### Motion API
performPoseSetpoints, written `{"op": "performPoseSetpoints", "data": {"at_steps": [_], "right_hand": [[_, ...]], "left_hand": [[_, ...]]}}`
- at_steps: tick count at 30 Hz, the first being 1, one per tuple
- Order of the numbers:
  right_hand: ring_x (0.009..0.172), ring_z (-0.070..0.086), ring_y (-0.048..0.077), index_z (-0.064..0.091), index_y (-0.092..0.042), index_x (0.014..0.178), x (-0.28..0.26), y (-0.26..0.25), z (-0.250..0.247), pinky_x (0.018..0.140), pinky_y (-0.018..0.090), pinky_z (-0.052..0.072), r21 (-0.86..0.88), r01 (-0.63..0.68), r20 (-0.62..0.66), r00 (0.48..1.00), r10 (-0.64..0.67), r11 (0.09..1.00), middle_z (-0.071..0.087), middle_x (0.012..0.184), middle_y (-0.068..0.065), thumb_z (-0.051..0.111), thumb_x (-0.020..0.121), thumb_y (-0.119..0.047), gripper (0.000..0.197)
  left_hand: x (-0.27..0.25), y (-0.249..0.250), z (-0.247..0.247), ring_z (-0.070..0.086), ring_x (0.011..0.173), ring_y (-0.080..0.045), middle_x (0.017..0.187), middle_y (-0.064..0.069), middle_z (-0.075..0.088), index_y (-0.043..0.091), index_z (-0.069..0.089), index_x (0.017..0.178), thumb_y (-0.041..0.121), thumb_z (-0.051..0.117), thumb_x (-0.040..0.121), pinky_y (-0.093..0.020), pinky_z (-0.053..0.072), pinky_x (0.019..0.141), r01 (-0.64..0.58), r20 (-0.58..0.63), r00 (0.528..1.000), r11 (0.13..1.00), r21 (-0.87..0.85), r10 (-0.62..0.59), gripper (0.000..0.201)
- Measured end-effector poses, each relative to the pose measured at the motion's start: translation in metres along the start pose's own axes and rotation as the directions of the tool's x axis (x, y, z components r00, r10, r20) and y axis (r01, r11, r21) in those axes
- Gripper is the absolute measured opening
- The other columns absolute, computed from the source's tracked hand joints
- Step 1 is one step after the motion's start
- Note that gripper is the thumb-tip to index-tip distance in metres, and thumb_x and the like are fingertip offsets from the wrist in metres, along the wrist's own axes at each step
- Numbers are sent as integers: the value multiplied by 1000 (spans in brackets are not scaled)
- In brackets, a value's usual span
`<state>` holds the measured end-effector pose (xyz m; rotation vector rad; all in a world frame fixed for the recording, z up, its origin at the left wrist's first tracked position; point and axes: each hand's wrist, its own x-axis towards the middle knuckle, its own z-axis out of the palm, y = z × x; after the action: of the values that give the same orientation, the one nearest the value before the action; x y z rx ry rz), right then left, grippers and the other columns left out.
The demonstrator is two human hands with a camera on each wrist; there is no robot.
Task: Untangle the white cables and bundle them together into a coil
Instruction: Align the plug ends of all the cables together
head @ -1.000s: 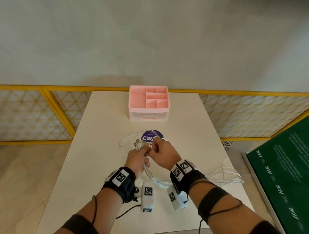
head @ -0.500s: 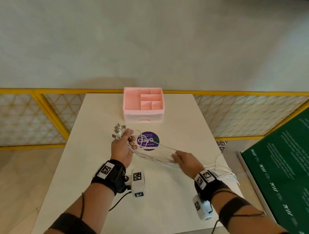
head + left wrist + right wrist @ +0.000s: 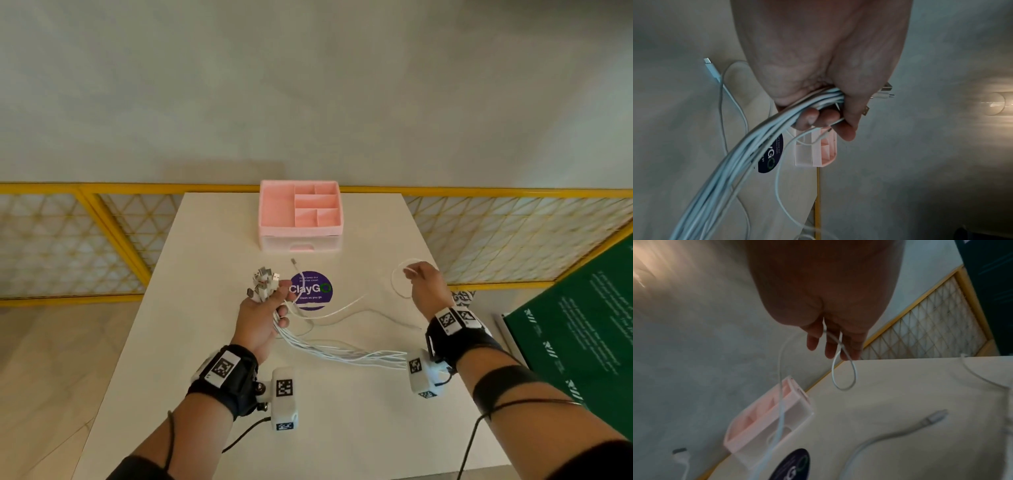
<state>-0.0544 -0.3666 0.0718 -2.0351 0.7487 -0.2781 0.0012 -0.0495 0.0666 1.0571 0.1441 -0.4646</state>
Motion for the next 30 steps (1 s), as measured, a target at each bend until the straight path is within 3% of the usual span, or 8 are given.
{"op": "performPoseSetpoints", "data": {"at_steps": [2,6,9,13,17,19,25,30], "right_hand": [[98,64,28,64,-14,89,1,-16,8,83,33,49,10,46,33,998,-47,999,69,101,9,40,95,0,28],[109,62,20,68,-12,114,-10,-50,38,95,29,46,-119,194,175,970,-171,974,68,119,4,48,97,-8,27],[99,67,23,72,-10,104,-33,-85,65,92,35,49,-18,244,343,912,-223,970,74,105,5,54,99,-28,26],[71,68,28,72,-7,82,-56,-111,97,74,40,51,153,148,579,788,-210,977,74,78,12,59,92,-46,42],[54,59,28,62,13,98,-65,-112,105,62,37,44,304,-34,674,714,-189,952,63,72,23,62,94,-33,47],[52,56,27,63,13,101,-68,-111,105,59,33,45,378,-93,660,725,-197,921,59,74,24,62,96,-24,37],[60,57,27,59,-2,85,-72,-108,105,57,32,50,566,-234,552,820,-153,791,62,74,17,59,96,-8,12],[53,49,21,65,-2,94,-70,-108,95,55,30,48,577,-118,443,877,-188,808,52,62,8,57,98,-7,11]], "left_hand": [[-3,0,2,45,54,-9,78,-4,69,6,69,107,8,60,97,-21,34,47,-8,15,1000,999,34,8,14],[-9,-2,4,44,53,-9,83,-5,70,3,70,113,14,62,96,-23,32,50,-32,62,998,992,121,24,22],[-13,-3,7,39,54,-10,81,-6,69,4,71,109,13,62,97,-25,29,52,-36,95,995,987,156,21,18],[-17,-4,8,36,54,-11,76,-8,66,10,75,99,13,64,95,-26,29,52,-33,146,989,980,198,4,13],[-20,-4,6,36,50,-9,73,-8,65,5,75,101,11,63,96,-22,30,47,-32,173,985,977,211,-5,15],[-20,-5,4,38,49,-9,76,-10,68,-2,72,108,11,63,96,-22,31,46,-33,171,985,980,198,-2,20],[-21,-6,1,40,49,-12,91,-19,73,12,78,96,14,65,94,-23,34,47,-14,170,985,987,161,-13,14],[-16,-12,-3,39,50,-10,117,-19,72,0,66,119,26,62,96,-23,39,50,79,97,992,996,44,-83,35]]}}
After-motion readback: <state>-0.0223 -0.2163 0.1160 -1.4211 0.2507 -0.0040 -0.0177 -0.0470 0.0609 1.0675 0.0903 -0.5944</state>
